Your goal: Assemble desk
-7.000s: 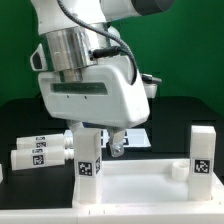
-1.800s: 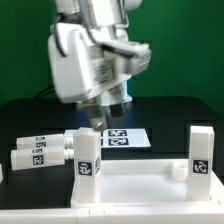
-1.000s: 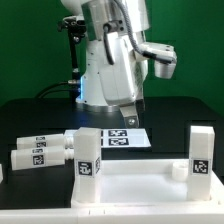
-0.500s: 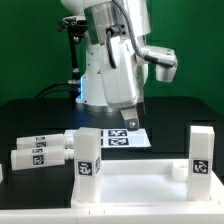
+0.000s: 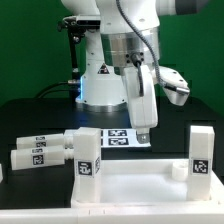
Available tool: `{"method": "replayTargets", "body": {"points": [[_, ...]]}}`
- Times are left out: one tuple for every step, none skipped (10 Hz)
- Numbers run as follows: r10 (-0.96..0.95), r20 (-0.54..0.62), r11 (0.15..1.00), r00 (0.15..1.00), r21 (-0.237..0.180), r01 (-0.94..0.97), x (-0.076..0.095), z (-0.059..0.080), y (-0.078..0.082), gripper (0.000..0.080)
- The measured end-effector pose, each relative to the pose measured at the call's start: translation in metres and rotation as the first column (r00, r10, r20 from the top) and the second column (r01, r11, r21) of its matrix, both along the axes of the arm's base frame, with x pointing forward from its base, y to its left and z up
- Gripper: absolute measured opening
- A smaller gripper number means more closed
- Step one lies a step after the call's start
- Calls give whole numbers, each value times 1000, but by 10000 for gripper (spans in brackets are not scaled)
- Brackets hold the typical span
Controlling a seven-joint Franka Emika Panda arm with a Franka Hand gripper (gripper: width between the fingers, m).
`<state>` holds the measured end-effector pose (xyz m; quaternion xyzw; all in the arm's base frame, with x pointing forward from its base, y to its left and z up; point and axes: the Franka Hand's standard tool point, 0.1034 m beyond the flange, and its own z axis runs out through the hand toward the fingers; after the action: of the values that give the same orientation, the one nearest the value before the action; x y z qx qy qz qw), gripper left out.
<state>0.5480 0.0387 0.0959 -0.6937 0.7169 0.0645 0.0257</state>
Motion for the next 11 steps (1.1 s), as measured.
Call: {"method": "replayTargets", "body": {"points": [[2,-1,1000,1000,0,-2,0,0,0,649],[14,32,1000,999,-5,-14,3,-2,-3,649],[8,91,1000,996,-23,-6,0,-12,-13,649],[8,95,999,995,-32,-5,-9,-24,-16,649],[0,128,999,992,-41,5,-10,-30,-18,649],[-1,137,999,991,-49,8,-14,-37,-17,649],[5,124,999,992,-51,1,-18,-44,-13,649],[12,109,999,994,-53,-7,-22,-51,-9,649],[20,99,998,995,-59,-14,-25,-59,-7,649],[16,84,998,996,-60,-11,-30,-68,-7,649],[11,68,998,998,-60,-7,-36,-78,-7,649]]}}
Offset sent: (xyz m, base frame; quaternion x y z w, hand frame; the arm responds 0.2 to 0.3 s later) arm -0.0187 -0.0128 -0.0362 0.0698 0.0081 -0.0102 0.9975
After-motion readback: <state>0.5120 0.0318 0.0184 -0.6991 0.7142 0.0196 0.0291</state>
